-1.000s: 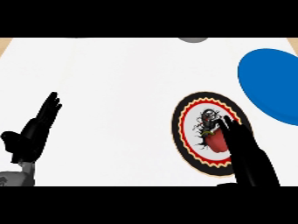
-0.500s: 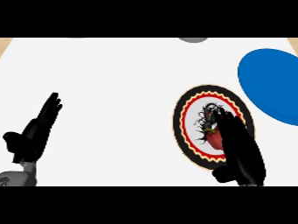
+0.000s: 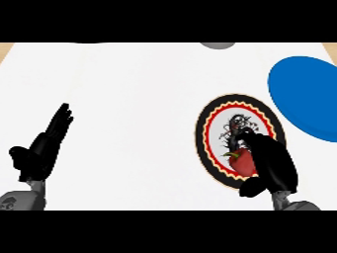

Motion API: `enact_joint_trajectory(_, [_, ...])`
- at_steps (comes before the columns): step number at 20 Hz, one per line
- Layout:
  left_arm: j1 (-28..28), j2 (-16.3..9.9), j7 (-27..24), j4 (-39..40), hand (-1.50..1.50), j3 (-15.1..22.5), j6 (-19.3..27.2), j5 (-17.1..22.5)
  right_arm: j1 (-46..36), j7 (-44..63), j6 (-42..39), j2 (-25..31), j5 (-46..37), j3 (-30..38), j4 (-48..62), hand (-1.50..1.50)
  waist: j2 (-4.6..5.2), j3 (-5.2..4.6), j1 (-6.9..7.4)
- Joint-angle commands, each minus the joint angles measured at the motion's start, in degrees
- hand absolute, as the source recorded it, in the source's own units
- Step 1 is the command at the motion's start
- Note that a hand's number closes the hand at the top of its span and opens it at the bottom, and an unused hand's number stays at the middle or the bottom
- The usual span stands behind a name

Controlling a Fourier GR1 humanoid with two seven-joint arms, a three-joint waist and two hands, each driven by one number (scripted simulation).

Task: Pick the bell pepper from the plate and place it in the plate

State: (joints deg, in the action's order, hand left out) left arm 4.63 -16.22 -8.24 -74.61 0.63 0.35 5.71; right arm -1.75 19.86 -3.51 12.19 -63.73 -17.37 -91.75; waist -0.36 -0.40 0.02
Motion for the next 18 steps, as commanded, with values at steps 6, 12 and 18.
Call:
enact_joint_trajectory(6, [-4.1, 2.2, -2.5, -1.9, 0.00, 0.3, -0.8, -2.6, 0.2, -7.1, 6.9, -1.7, -2.5, -0.3, 7.1, 1.50, 0.36, 0.41, 0.11])
enact_joint_trajectory(12, [-3.6, 0.5, -0.8, -2.6, 0.00, -2.6, 0.5, -0.5, 5.0, -20.9, -3.0, 20.2, 20.0, 26.7, 13.4, 1.50, 1.20, 0.97, -3.42])
enact_joint_trajectory(18, [-2.7, 1.2, 0.4, -3.2, 0.00, -1.5, -0.3, -0.2, 2.0, -38.7, -3.2, 33.4, 29.1, 40.9, 27.2, 1.50, 0.92, 1.09, -1.55])
